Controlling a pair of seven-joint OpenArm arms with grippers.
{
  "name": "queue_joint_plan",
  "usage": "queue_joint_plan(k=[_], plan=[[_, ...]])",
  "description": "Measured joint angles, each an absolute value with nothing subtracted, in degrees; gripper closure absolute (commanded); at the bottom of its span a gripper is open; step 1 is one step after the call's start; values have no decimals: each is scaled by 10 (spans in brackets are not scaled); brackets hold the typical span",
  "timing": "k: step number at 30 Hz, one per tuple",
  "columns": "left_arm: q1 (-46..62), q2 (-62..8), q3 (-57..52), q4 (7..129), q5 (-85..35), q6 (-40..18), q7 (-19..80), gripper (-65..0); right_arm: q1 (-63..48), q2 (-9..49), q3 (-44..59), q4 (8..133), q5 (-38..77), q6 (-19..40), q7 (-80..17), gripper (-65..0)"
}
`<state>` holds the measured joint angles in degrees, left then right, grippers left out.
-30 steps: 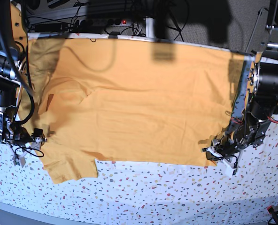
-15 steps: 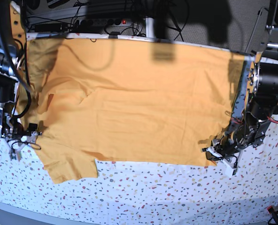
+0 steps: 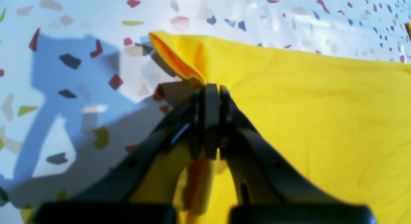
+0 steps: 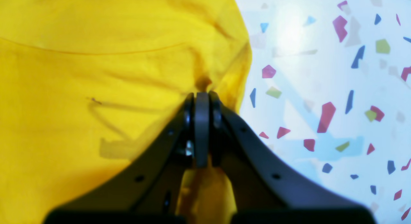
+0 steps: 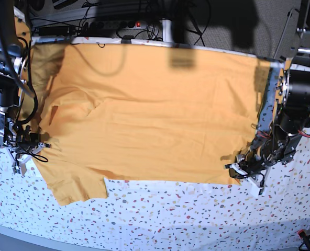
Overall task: Fold the T-shirt properly
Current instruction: 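Lift the hem edge and fold it over toward the collar with both grippers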
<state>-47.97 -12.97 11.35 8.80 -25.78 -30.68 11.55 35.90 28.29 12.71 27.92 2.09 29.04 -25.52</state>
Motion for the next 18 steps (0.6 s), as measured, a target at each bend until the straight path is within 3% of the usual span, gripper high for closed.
queue_joint_plan(k=[9, 15, 18], plan=[[-481, -130, 114, 88, -258, -307, 116, 0, 357, 282, 127, 325, 20, 296, -310, 0], [-481, -130, 114, 118, -257, -307, 166, 0, 357, 284, 127, 381, 50, 378, -333, 0], [-479, -130, 114, 150, -257, -307, 213, 0, 356, 283, 126, 399, 64, 389, -334, 0]])
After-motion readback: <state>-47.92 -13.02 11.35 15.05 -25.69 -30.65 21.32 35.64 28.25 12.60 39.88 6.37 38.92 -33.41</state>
